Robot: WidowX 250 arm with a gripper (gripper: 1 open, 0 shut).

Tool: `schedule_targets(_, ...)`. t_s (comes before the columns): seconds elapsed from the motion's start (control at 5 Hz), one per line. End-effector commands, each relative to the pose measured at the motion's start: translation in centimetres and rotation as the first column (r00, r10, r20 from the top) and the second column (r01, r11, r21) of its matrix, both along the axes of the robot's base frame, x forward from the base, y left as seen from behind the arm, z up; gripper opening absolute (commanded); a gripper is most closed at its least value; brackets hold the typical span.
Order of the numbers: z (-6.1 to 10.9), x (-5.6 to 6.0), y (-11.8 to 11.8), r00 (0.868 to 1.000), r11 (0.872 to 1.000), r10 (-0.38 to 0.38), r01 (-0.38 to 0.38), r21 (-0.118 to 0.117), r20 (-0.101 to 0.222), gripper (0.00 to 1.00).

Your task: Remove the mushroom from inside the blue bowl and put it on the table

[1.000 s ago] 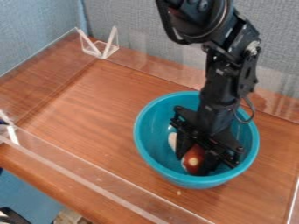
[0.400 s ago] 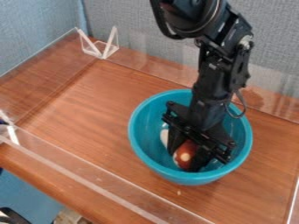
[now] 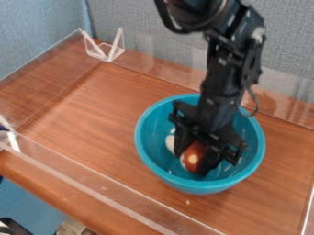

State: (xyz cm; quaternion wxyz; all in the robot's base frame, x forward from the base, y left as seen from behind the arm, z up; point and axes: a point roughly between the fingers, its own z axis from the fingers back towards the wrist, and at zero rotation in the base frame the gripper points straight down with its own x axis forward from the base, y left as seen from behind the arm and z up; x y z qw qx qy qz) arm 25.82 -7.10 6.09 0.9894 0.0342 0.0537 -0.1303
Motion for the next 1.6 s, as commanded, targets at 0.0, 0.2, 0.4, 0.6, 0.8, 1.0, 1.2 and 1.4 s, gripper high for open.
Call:
schedule_targets(0.0,4.6,0.5,1.2,0.993,0.999,0.041,-0.038,-0.031,0.111,0.0)
schedule_targets(0.2,7.2,0.4,5.5,0.979,0.989,0.149,-0.149,-0.013,0.137,0.0)
schedule_targets(0.4,8.6,0.7,10.5,0.954,0.964,0.261,-0.265,0.006,0.148,0.0)
schedule_targets(0.6,7.5,-0.1,12.8,0.949,0.956,0.291,-0.294,0.011,0.123,0.0)
schedule_targets(0.8,6.3,-0.6,12.8,0.952,0.956,0.289,-0.292,0.014,0.104,0.0)
schedule_targets(1.0,5.1,-1.0,12.2,0.958,0.961,0.274,-0.276,0.02,0.086,0.0)
schedule_targets(1.2,4.0,-1.3,11.8,0.963,0.964,0.262,-0.264,0.026,0.069,0.0)
schedule_targets(1.4,3.2,-1.5,11.7,0.965,0.966,0.255,-0.257,0.035,0.056,0.0)
